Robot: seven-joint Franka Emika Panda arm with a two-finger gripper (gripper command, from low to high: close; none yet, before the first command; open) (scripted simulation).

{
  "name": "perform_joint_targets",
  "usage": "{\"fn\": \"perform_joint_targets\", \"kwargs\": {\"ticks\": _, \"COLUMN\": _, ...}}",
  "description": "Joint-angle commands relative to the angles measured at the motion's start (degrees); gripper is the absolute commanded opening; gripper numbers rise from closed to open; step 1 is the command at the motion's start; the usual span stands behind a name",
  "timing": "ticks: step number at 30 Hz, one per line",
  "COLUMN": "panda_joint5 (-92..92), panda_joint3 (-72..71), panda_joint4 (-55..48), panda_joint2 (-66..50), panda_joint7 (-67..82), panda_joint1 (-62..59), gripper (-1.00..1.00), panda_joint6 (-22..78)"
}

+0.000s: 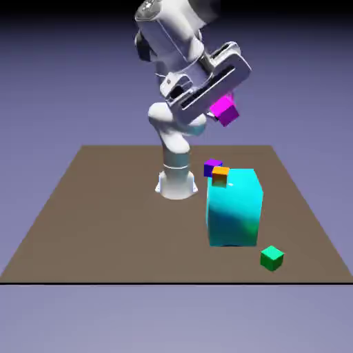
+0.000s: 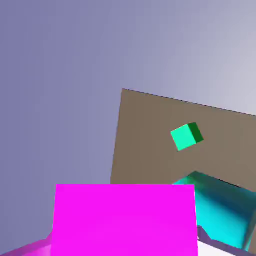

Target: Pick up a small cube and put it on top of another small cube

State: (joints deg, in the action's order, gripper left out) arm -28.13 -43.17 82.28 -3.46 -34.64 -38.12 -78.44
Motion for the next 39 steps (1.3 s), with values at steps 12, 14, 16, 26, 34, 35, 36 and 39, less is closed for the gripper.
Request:
{"fn": "perform_joint_targets", "kwargs": {"ticks": 12, "panda_joint5": 9.1, "panda_joint3": -24.7, "panda_joint4": -1.4, "panda_joint2": 24.9, "panda_joint7": 15.1, "panda_joint1": -16.2, "gripper": -1.0, "panda_joint6": -2.3}}
{"fn": "perform_joint_targets", "kwargs": {"ticks": 14, "panda_joint5": 10.6, "panda_joint3": -28.9, "panda_joint4": -1.6, "panda_joint2": 29.1, "panda_joint7": 17.6, "panda_joint1": -18.8, "gripper": -1.0, "panda_joint6": -2.6}}
{"fn": "perform_joint_targets", "kwargs": {"ticks": 16, "panda_joint5": 12.2, "panda_joint3": -33.0, "panda_joint4": -1.9, "panda_joint2": 33.2, "panda_joint7": 20.2, "panda_joint1": -21.3, "gripper": -1.0, "panda_joint6": -3.0}}
{"fn": "perform_joint_targets", "kwargs": {"ticks": 26, "panda_joint5": 19.7, "panda_joint3": -53.6, "panda_joint4": -3.1, "panda_joint2": 54.0, "panda_joint7": 32.7, "panda_joint1": -34.3, "gripper": -1.0, "panda_joint6": -4.9}}
{"fn": "perform_joint_targets", "kwargs": {"ticks": 34, "panda_joint5": 25.7, "panda_joint3": -70.1, "panda_joint4": -4.0, "panda_joint2": 70.6, "panda_joint7": 42.8, "panda_joint1": -44.7, "gripper": -1.0, "panda_joint6": -6.4}}
{"fn": "perform_joint_targets", "kwargs": {"ticks": 35, "panda_joint5": 26.5, "panda_joint3": -72.1, "panda_joint4": -4.1, "panda_joint2": 72.7, "panda_joint7": 44.1, "panda_joint1": -46.0, "gripper": -1.0, "panda_joint6": -6.5}}
{"fn": "perform_joint_targets", "kwargs": {"ticks": 36, "panda_joint5": 27.2, "panda_joint3": -74.2, "panda_joint4": -4.2, "panda_joint2": 74.7, "panda_joint7": 45.3, "panda_joint1": -47.3, "gripper": -1.0, "panda_joint6": -6.7}}
{"fn": "perform_joint_targets", "kwargs": {"ticks": 39, "panda_joint5": 29.3, "panda_joint3": -79.8, "panda_joint4": -4.5, "panda_joint2": 80.4, "panda_joint7": 48.7, "panda_joint1": -50.8, "gripper": -1.0, "panda_joint6": -7.2}}
